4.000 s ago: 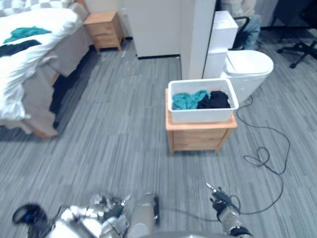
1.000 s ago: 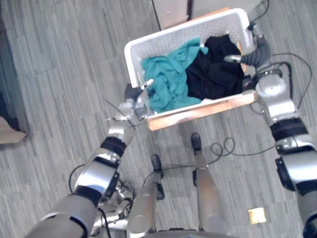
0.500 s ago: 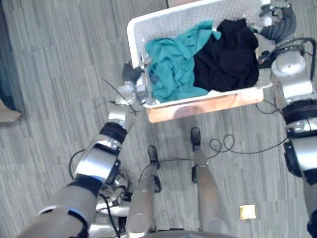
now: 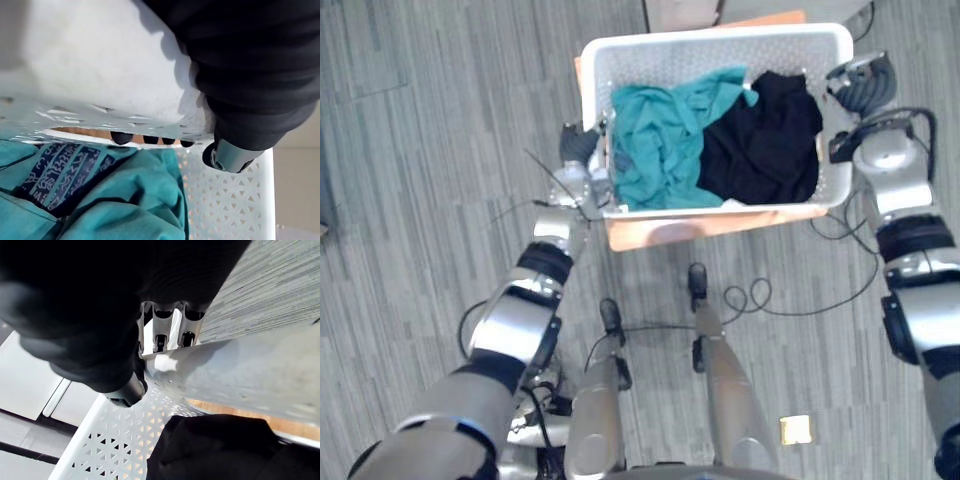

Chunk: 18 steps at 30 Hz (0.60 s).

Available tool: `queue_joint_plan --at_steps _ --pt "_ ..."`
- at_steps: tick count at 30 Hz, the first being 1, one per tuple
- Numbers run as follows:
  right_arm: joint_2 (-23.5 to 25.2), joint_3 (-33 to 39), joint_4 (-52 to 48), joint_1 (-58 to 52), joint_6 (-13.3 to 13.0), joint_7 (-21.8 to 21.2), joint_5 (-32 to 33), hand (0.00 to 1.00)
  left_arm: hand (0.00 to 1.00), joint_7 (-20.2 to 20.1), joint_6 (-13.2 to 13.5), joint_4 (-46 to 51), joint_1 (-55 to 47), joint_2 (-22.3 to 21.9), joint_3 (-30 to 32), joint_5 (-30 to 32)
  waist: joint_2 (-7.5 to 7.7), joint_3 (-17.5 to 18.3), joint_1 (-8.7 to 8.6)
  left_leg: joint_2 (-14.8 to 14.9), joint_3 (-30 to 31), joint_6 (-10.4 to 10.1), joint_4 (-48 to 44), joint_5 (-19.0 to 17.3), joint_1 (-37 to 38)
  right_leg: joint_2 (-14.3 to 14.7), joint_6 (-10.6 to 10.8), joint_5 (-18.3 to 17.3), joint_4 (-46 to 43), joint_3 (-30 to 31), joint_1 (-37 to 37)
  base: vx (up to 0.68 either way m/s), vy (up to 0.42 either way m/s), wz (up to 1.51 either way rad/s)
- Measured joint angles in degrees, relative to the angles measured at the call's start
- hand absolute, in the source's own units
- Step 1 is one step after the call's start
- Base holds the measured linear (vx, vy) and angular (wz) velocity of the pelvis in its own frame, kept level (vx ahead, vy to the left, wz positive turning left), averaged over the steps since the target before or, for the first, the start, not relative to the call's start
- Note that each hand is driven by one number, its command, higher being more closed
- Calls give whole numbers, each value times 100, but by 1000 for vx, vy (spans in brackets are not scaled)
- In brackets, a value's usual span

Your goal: Pick up the laundry basket with both hands and put the clothes into the washing machine.

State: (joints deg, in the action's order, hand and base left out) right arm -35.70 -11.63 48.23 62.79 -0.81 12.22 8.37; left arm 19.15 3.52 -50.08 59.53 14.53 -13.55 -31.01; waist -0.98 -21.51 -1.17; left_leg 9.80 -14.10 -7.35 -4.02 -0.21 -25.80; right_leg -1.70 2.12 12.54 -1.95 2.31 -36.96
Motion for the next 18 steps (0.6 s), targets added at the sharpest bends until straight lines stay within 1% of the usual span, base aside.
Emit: queue_joint_plan --at_steps 2,5,6,8,10,12,13,15,18 --pt "112 254 39 -176 -25 0 1 100 100 0 -91 -32 -38 -85 2 34 9 -4 13 2 34 1 1 1 74 -3 0 0 2 -25 95 8 -17 5" --pt "201 324 94 -371 -38 0 1 100 100 0 -89 -31 -229 -167 21 36 10 -4 14 1 46 1 8 0 183 -5 1 -2 2 -32 206 0 0 0" --pt "278 526 91 -461 -43 0 3 100 100 1 -89 -31 -272 -223 23 37 10 -4 31 0 61 1 8 1 209 -6 1 -3 7 -39 243 8 -18 4" --pt "392 701 83 -594 -58 1 13 100 100 4 -86 -30 -378 -264 45 36 12 -3 32 -3 73 1 13 3 256 -9 0 -4 22 -43 301 3 -14 2" --pt "448 727 -21 -726 -67 2 100 100 100 8 -82 -28 -505 -296 73 33 12 -3 33 -8 70 2 35 4 339 -9 0 -6 43 -40 378 0 0 0" --pt "584 885 -284 -1089 -127 35 445 100 100 32 -70 42 -727 -312 68 23 17 0 23 -31 69 -27 175 27 502 -10 -1 -6 110 -33 507 0 0 0" --pt "613 913 -317 -1136 -137 41 479 100 100 35 -70 56 -752 -311 69 23 18 0 22 -34 68 -29 190 29 525 -10 -1 -7 113 -32 520 0 0 0" --pt "749 965 -544 -1459 -211 163 749 100 100 63 -73 251 -1043 -307 57 21 18 0 6 -58 68 -31 230 31 656 -17 0 -7 158 -3 639 29 -19 -6" --pt "916 1108 -776 -1844 -230 183 896 100 100 86 -79 454 -1394 -293 14 20 18 -1 -29 -87 72 -29 289 30 841 -30 -1 -6 217 13 821 37 -7 -5"
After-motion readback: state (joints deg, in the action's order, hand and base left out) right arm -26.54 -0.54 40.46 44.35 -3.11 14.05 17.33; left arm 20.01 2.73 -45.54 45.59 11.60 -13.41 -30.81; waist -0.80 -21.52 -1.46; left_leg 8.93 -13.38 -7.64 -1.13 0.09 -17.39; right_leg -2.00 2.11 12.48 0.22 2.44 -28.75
